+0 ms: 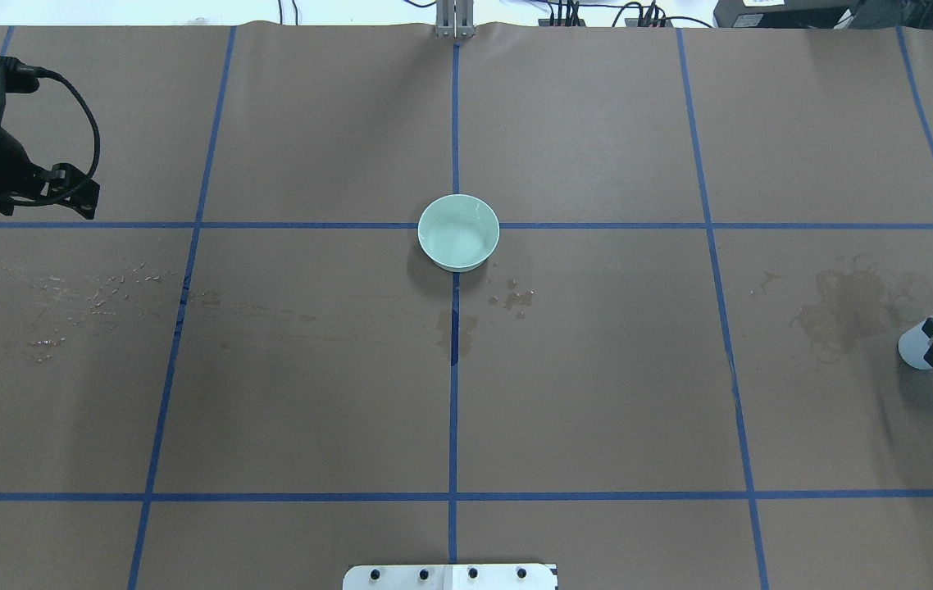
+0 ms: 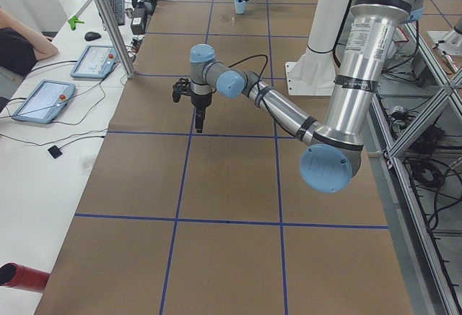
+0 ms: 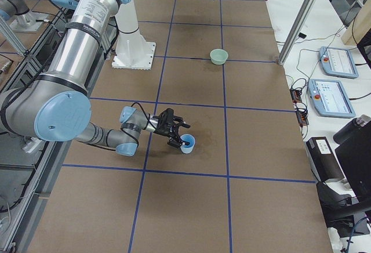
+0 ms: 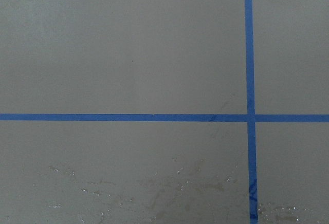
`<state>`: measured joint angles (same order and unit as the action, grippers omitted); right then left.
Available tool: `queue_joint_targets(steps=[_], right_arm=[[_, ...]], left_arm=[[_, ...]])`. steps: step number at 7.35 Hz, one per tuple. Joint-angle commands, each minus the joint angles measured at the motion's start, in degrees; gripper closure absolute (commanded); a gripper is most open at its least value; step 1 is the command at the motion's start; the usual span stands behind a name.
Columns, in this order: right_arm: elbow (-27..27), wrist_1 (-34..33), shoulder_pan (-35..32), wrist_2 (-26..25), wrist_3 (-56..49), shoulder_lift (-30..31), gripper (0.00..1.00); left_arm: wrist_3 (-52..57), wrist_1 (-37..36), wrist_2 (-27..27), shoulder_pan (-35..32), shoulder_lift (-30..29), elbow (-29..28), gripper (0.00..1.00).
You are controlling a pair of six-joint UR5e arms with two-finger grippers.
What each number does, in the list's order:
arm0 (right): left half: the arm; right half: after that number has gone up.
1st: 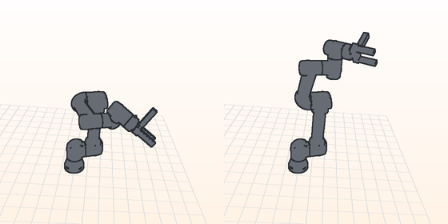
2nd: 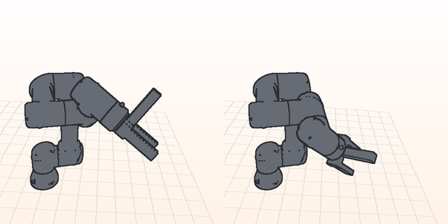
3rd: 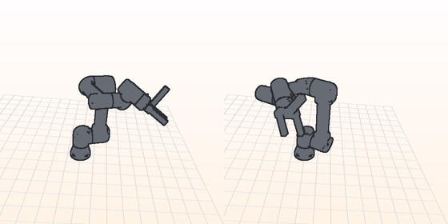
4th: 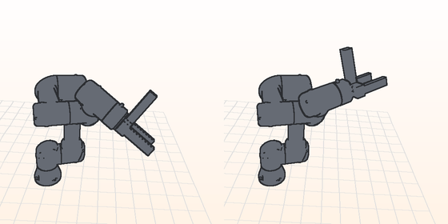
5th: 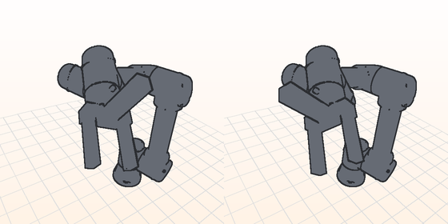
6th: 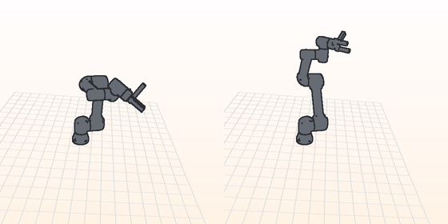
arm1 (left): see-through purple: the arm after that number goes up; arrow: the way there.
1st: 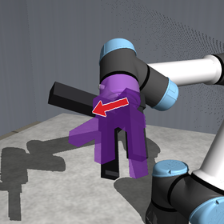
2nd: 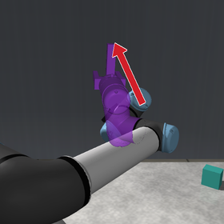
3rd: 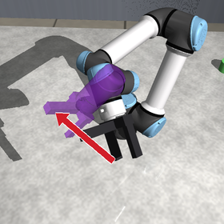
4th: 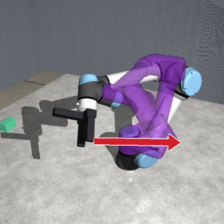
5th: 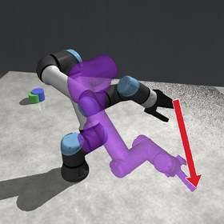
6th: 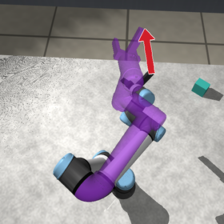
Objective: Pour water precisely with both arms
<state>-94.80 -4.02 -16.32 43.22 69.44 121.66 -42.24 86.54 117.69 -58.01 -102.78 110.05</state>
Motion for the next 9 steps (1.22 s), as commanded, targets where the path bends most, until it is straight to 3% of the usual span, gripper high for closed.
queue_joint_targets(steps=[1, 2, 3, 5, 8, 9], right_arm=[[-4.0, 1.0, -14.9, 18.4, -10.2, 0.2, 0.01], [-4.9, -0.8, -25.0, 32.3, -11.9, -1.1, 0.01], [-5.9, -4.6, -30.6, 36.8, -12.6, -2.9, 0.01], [-7.1, -7.8, -33.6, 41.3, -16.0, -3.4, 0.01], [-7.8, -18.5, -51.0, 63.8, -23.6, -9.8, 0.01], [-7.6, -24.0, -55.7, 70.8, -28.9, -12.4, 0.01]], left_arm=[[-1.2, -0.1, 0.1, 0.2, -1.0, -0.1, 0.00], [-4.0, 0.0, 0.2, 0.4, -2.9, -0.2, 0.00], [-9.6, -0.5, 0.4, 1.2, -7.6, -1.3, 0.00], [-21.8, -0.5, 3.4, 6.5, -20.1, -8.9, 0.00], [-32.2, 1.7, 2.7, 12.6, -32.9, -19.9, 0.00], [-35.5, 8.1, 2.4, 13.9, -34.6, -24.9, 0.00]])
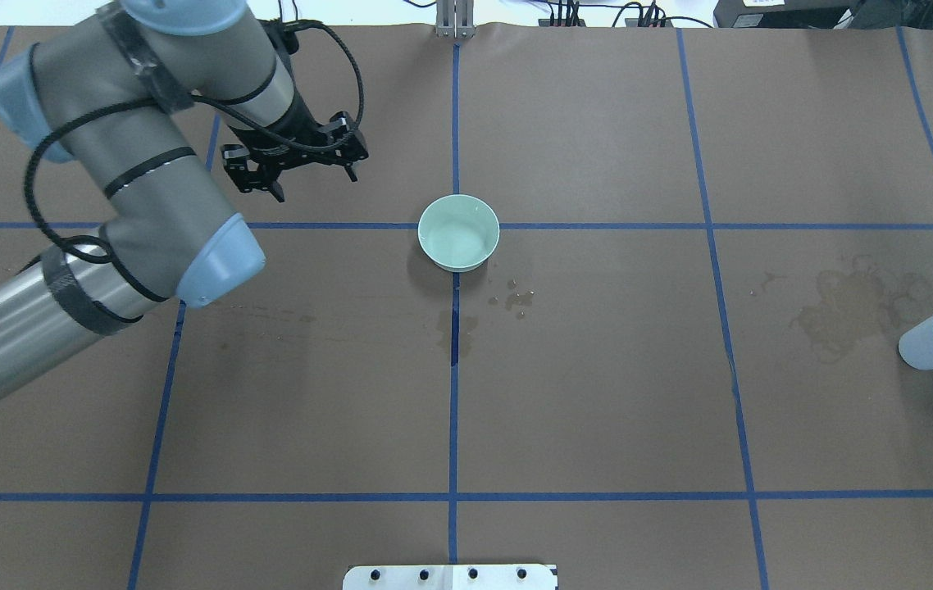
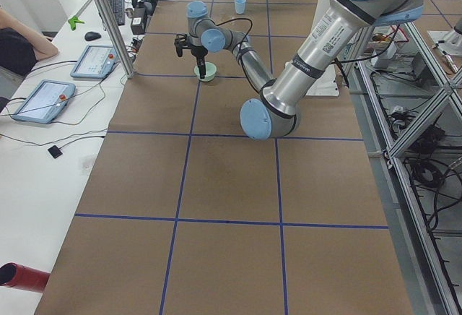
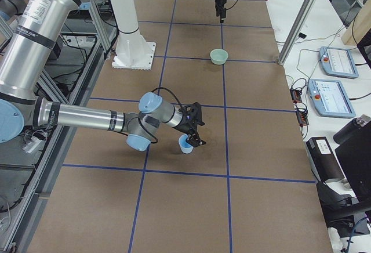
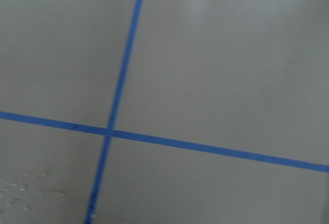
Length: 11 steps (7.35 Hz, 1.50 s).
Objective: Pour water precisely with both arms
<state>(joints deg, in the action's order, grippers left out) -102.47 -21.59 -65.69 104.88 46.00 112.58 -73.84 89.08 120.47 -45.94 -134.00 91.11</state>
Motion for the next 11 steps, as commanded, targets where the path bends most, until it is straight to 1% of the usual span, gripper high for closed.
queue_joint_targets(steps=[1, 2, 3, 4, 5, 6, 7, 8, 9, 10, 11], right_arm=[[0.0, -12.6, -10.5, 14.7, -9.7, -6.0, 0.01], [0.0, -19.3, -13.9, 20.0, -12.6, -9.0, 0.01], [-0.1, -27.9, -17.1, 25.1, -16.9, -12.8, 0.01], [-0.1, -36.0, -19.2, 28.2, -21.3, -15.4, 0.01], [-0.1, -42.0, -19.9, 29.7, -25.4, -16.7, 0.01], [-0.1, -46.4, -19.8, 29.8, -29.5, -16.9, 0.01], [-0.1, -49.3, -19.5, 29.8, -32.0, -17.0, 0.01], [-0.1, -52.0, -19.4, 29.8, -34.3, -17.6, 0.01], [0.0, -53.8, -19.6, 29.8, -36.6, -17.8, 0.01], [-0.1, -54.9, -19.6, 29.8, -37.3, -17.8, 0.01], [0.0, -54.9, -19.6, 29.8, -37.6, -17.8, 0.01]], left_arm=[[-6.6, 12.7, -2.6, 3.0, -3.5, -10.5, 0.00], [-7.0, 16.4, -3.7, 4.4, -4.2, -14.5, 0.00], [-7.2, 17.3, -5.4, 6.0, -5.3, -16.5, 0.00], [-7.2, 17.4, -5.5, 7.2, -5.8, -17.1, 0.00], [-7.1, 17.5, -5.6, 8.3, -5.8, -17.3, 0.00], [-7.1, 20.1, -7.7, 9.4, -6.0, -18.9, 0.00], [-7.2, 22.7, -8.5, 10.2, -6.3, -21.0, 0.02], [-7.2, 23.2, -8.8, 10.3, -7.1, -22.5, 0.11], [-7.1, 23.3, -9.3, 10.2, -7.1, -22.8, 0.21], [-7.1, 23.3, -9.3, 10.2, -7.1, -22.8, 0.44], [-6.9, 23.2, -9.3, 10.3, -7.1, -22.8, 0.77]])
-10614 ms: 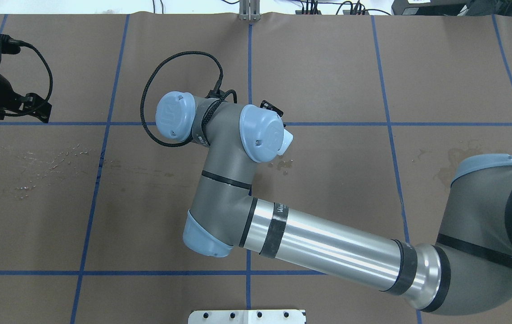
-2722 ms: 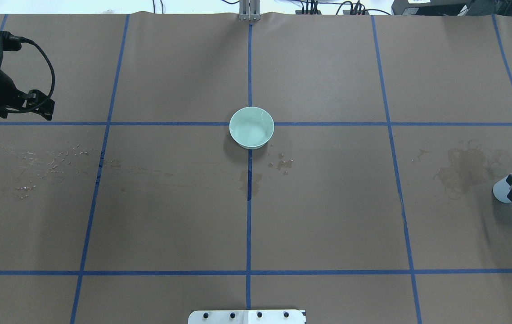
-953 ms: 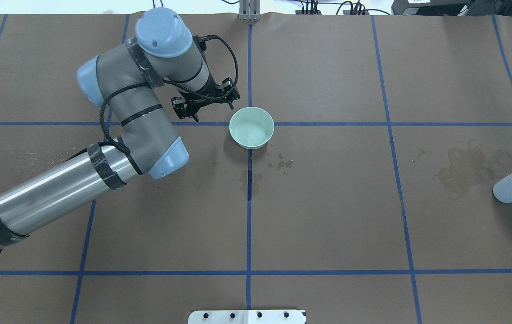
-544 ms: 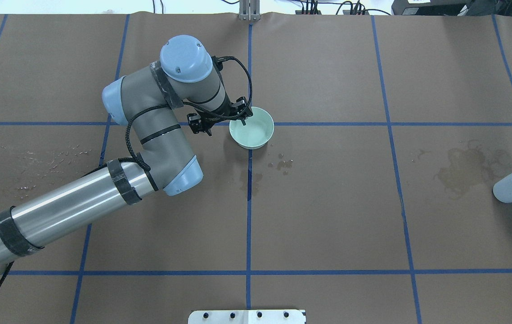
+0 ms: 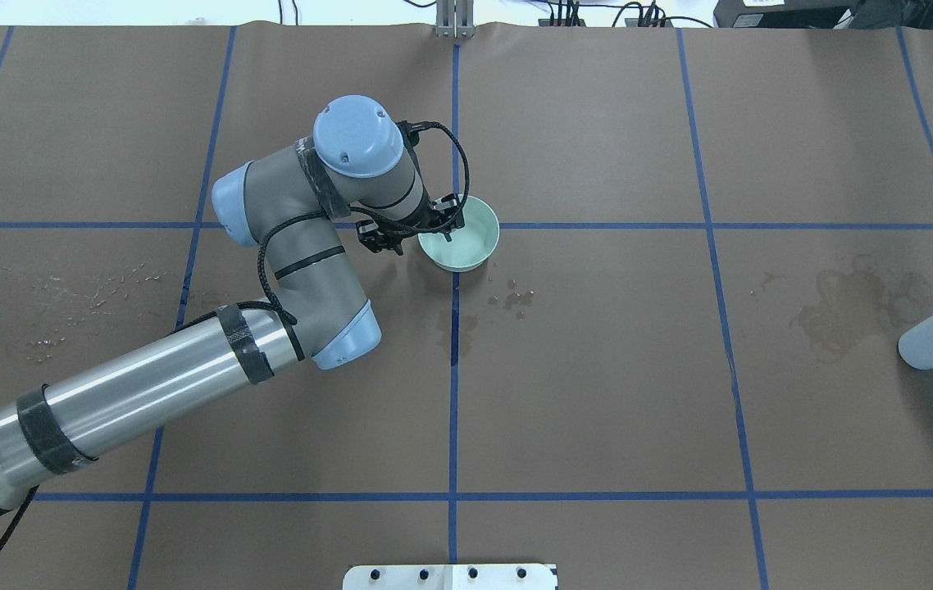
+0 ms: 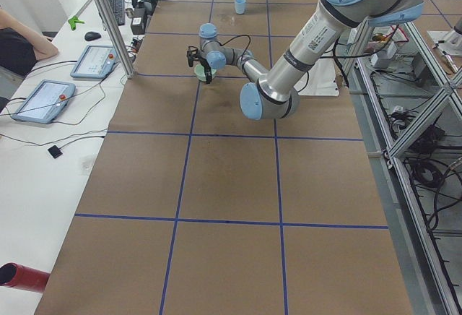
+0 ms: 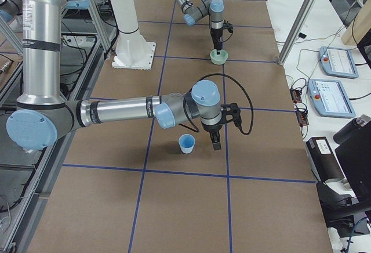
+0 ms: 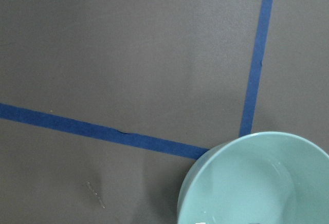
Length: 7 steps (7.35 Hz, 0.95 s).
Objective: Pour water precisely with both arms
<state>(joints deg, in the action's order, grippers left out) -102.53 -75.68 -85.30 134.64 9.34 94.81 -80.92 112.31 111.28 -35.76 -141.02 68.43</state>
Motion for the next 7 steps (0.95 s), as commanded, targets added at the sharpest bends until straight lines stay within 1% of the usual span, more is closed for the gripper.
queue_joint_targets(steps=[1, 2, 3, 4, 5, 6, 7], right_arm=[[0.1, -0.8, -0.1, 0.0, -1.0, -0.1, 0.01], [0.1, -0.8, -0.3, 0.0, -1.0, -0.1, 0.01], [0.1, -1.2, -0.2, 0.5, -1.0, -0.1, 0.01], [0.1, -1.1, -0.1, 0.5, -1.1, -0.1, 0.01], [0.1, -1.2, -0.1, 0.5, -1.0, 0.0, 0.01], [0.5, -1.2, 0.0, 0.6, -1.1, 0.0, 0.01], [0.6, -1.2, 0.2, 0.6, -1.1, 0.1, 0.01]], left_arm=[[0.1, -0.3, -0.2, 0.1, 0.0, 0.0, 1.00], [0.0, -0.3, -1.9, 0.5, 0.0, -0.1, 1.00], [-0.2, -0.6, -2.4, 0.3, -0.4, 0.3, 1.00], [-2.9, -0.9, -2.2, -0.4, -1.1, 0.8, 1.00], [-3.1, -2.6, -0.7, -2.2, -1.0, 3.7, 1.00], [-2.7, -6.2, 2.9, -4.8, 0.6, 7.6, 1.00], [-1.4, -7.1, 5.8, -7.9, 6.5, 13.8, 1.00]])
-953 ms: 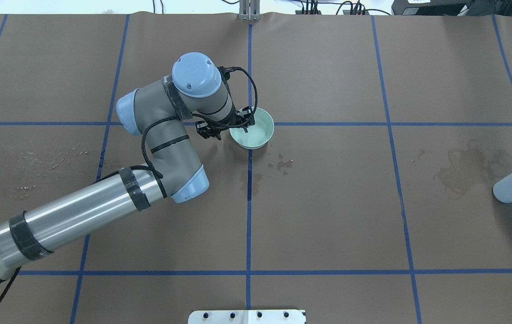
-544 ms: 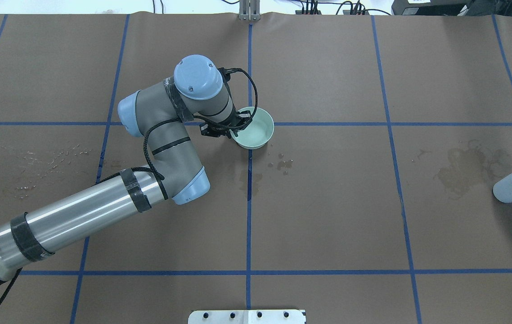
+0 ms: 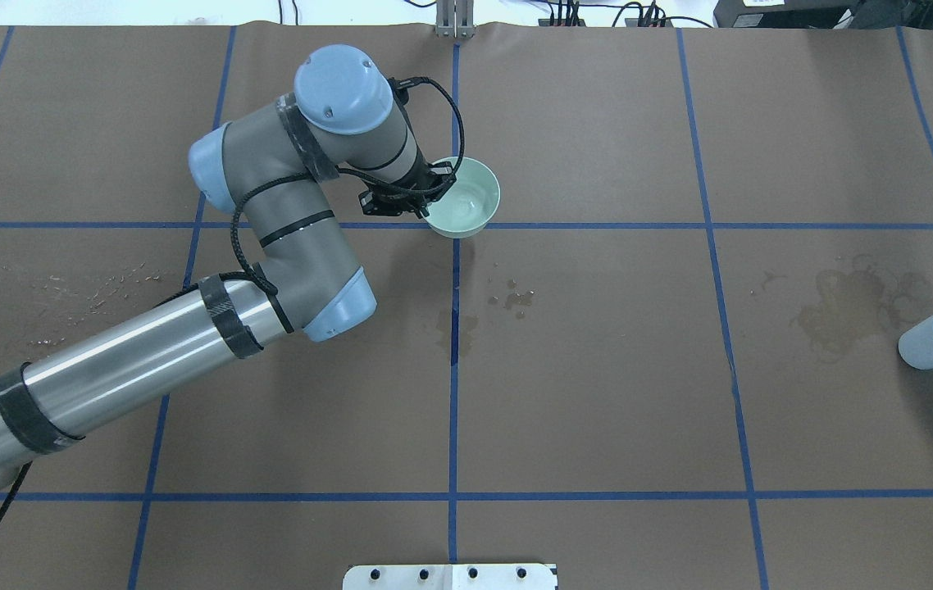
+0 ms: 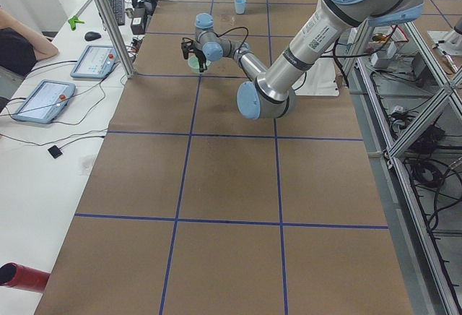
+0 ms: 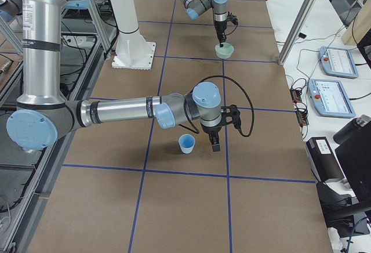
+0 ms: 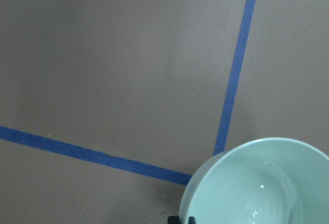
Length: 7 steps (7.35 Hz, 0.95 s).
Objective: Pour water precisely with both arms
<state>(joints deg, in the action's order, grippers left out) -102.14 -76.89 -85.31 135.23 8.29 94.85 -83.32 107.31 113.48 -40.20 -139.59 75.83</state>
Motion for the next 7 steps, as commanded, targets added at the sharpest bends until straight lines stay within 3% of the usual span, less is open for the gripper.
queue_joint_targets(steps=[1, 3, 6, 7], right_arm=[[0.4, -0.4, 1.3, 0.7, -1.0, 0.1, 0.01], [-0.2, -8.2, -0.3, 0.9, -9.4, 0.0, 0.01], [-0.4, -13.3, 0.3, -1.1, -11.0, 0.4, 0.01], [-0.4, -13.6, 0.3, -1.1, -11.1, 0.5, 0.01]], left_arm=[[8.7, -2.8, 6.5, -6.5, 13.0, 13.2, 1.00], [25.8, -3.6, 10.7, -14.0, 29.0, 22.1, 1.00], [45.8, -0.1, 13.8, -24.1, 43.8, 22.3, 1.00], [47.4, 1.2, 13.9, -25.5, 46.4, 22.1, 1.00]])
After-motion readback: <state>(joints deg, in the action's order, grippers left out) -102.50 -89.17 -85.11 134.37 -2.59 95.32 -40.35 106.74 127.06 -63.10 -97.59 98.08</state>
